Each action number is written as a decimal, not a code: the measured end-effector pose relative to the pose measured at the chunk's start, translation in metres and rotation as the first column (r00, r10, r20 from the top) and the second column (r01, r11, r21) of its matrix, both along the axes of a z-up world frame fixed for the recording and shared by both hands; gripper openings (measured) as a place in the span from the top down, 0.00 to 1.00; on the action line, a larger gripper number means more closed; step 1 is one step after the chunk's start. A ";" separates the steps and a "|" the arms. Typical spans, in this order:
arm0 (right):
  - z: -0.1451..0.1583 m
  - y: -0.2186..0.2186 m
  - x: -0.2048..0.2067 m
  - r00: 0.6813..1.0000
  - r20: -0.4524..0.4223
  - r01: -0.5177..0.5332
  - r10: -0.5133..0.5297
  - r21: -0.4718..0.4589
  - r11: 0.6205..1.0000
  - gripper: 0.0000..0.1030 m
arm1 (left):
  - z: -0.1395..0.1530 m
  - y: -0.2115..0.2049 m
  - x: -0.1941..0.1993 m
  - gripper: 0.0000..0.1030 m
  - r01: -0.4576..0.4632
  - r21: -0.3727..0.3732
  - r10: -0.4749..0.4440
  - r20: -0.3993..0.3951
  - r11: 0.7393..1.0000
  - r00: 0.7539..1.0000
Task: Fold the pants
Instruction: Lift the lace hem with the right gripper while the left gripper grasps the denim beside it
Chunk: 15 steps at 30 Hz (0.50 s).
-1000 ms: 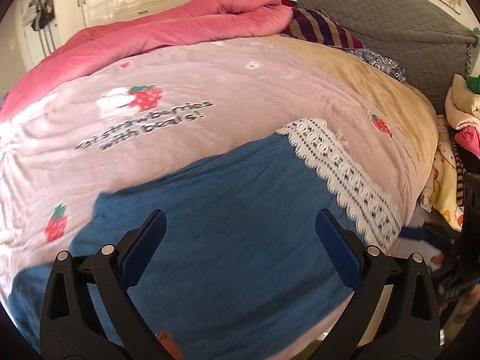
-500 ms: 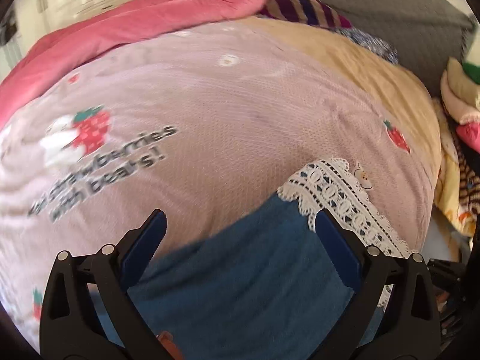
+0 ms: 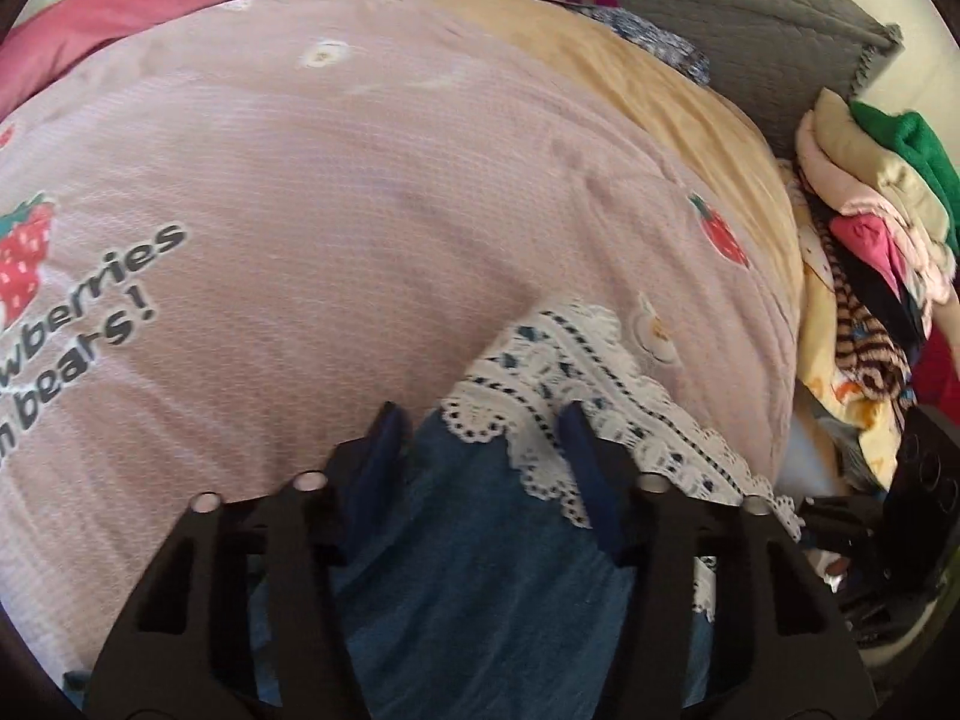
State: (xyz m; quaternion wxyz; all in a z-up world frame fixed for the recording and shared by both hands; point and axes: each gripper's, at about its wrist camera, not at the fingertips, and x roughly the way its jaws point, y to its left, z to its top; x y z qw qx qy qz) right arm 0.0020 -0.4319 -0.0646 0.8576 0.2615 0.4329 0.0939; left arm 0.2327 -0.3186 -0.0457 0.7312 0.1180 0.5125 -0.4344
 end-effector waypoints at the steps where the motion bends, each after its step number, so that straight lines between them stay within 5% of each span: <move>1: -0.001 0.000 0.001 1.000 -0.002 0.006 -0.006 0.015 1.000 0.67 | -0.001 -0.002 -0.001 0.64 0.006 0.006 -0.006 0.004 1.000 1.000; 9: 0.011 0.008 0.008 0.999 0.031 -0.025 0.025 -0.009 1.000 0.80 | -0.002 -0.005 -0.005 0.84 0.002 0.018 -0.002 0.000 1.000 1.000; 15: 0.037 0.015 0.003 0.991 0.122 -0.052 0.056 -0.036 0.998 0.81 | 0.018 0.013 -0.007 0.89 -0.017 -0.066 0.019 0.020 0.998 1.000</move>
